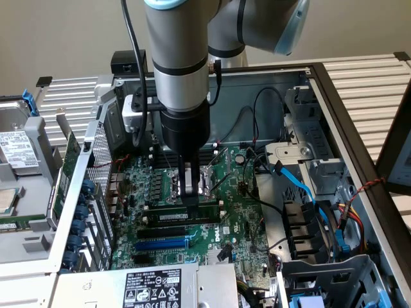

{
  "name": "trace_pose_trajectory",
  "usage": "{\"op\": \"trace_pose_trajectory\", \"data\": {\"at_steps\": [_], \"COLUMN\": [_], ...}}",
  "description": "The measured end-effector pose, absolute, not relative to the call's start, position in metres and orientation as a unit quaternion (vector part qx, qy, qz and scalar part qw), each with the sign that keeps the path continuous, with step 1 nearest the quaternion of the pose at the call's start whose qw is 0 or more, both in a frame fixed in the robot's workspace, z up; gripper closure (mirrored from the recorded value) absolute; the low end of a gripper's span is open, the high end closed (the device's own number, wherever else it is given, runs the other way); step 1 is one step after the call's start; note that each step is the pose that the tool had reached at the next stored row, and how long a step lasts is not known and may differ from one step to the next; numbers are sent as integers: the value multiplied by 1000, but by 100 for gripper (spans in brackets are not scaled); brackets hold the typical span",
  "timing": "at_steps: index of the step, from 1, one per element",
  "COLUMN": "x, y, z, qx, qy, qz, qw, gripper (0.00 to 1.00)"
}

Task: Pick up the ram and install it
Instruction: 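Insert the ram into the slot, then press down the ram until it locks into place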

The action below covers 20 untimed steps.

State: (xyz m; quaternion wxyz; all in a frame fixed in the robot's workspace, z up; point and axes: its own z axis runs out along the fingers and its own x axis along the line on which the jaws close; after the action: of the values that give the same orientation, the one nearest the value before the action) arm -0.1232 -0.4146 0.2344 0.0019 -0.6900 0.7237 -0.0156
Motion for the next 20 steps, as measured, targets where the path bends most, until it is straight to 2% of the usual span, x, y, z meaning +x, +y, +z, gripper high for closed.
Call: {"op": "trace_pose_trajectory", "data": {"at_steps": [19, 20], "x": [-129, -131], "y": [-415, -415], "z": [245, 245], "qx": [-690, -690], "qy": [724, 724], "qz": [-16, -16], "qw": [2, 2], "gripper": [73, 75]}}
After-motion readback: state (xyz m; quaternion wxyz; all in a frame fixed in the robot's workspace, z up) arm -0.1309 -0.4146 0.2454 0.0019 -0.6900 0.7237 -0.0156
